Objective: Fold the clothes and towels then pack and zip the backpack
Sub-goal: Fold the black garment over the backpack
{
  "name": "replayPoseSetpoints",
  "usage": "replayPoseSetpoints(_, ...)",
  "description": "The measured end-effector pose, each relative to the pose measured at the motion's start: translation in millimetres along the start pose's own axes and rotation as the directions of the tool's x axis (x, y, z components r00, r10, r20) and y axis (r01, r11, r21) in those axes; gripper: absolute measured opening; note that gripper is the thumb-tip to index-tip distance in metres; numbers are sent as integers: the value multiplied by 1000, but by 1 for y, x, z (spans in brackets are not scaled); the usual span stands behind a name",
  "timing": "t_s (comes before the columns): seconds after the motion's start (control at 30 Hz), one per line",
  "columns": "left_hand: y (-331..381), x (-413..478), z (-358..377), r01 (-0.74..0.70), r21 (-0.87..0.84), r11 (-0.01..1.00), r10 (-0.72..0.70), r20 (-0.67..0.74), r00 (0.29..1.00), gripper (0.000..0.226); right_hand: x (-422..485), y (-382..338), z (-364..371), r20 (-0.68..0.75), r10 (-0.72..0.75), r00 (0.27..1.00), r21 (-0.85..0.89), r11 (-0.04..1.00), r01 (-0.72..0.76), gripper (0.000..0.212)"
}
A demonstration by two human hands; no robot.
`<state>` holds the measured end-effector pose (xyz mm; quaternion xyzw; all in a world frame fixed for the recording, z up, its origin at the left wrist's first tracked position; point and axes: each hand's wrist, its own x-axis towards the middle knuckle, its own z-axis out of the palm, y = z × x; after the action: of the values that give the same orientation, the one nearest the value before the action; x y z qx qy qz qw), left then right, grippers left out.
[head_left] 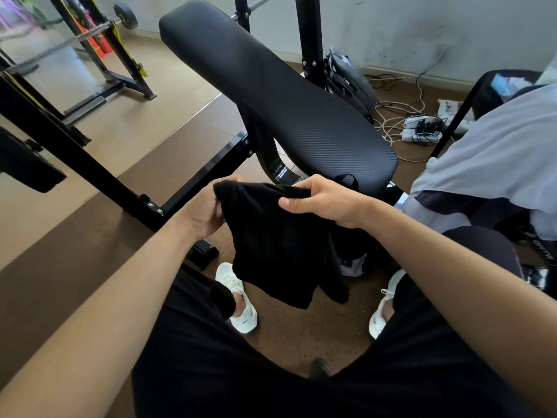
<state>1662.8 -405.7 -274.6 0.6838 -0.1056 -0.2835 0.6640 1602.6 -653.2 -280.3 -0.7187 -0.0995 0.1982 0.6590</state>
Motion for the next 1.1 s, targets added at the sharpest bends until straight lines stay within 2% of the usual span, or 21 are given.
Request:
replayPoseSetpoints(0.1, 1, -8, -2, 91, -197, 976, -86, 34, 996, 17, -6, -9, -2, 47, 25, 999, 172, 984, -32, 17)
replayPoseSetpoints(0.23, -14, -5, 3, 235, -307, 922, -187, 179, 966, 110, -13, -19, -6, 33, 30, 999, 329, 944, -40, 26)
replayPoseSetpoints(0.33, -44, -1, 15, 309, -303, 902, -228, 274, 934, 134, -18, -26, -8, -55, 49, 997, 415, 909, -22, 26)
replayPoseSetpoints(0.4, -61, -2, 27, 339, -196, 920, -263, 331, 906, 124, -21, -28, -15, -113, 81, 990, 457, 889, -21, 29)
replayPoseSetpoints(0.5, -67, -8, 53, 242, 25, 970, -233, 384, 894, 85, -23, -26, -29, -186, 153, 971, 501, 865, -41, 34)
replayPoseSetpoints(0.57, -66, -9, 66, 211, 86, 974, -227, 307, 924, 67, -23, -20, -38, -217, 207, 954, 524, 849, -65, 35)
replayPoseSetpoints(0.67, -65, -9, 73, 255, -46, 966, -245, 163, 956, 52, -19, -6, -52, -249, 299, 921, 560, 820, -114, 32)
replayPoseSetpoints(0.77, -64, -14, 72, 260, -169, 951, -247, 96, 964, 25, -13, 14, -64, -296, 362, 884, 525, 834, -166, 12)
replayPoseSetpoints(0.8, -62, -16, 71, 256, -201, 945, -245, 78, 966, 22, -11, 22, -67, -319, 376, 870, 506, 844, -180, 7)
replayPoseSetpoints(0.9, -62, -24, 68, 271, -322, 907, -289, -8, 957, 33, -4, 46, -72, -385, 412, 826, 529, 832, -168, 14)
replayPoseSetpoints(1.0, -66, -27, 59, 244, -433, 868, -333, -143, 932, 48, -3, 69, -66, -364, 480, 798, 673, 728, -131, 11)
replayPoseSetpoints(1.07, -71, -28, 53, 212, -462, 861, -344, -222, 913, 45, -5, 84, -55, -414, 527, 742, 699, 706, -112, 18)
replayPoseSetpoints(1.1, -73, -29, 51, 199, -460, 865, -343, -254, 904, 43, -8, 92, -47, -477, 541, 692, 671, 733, -111, 21)
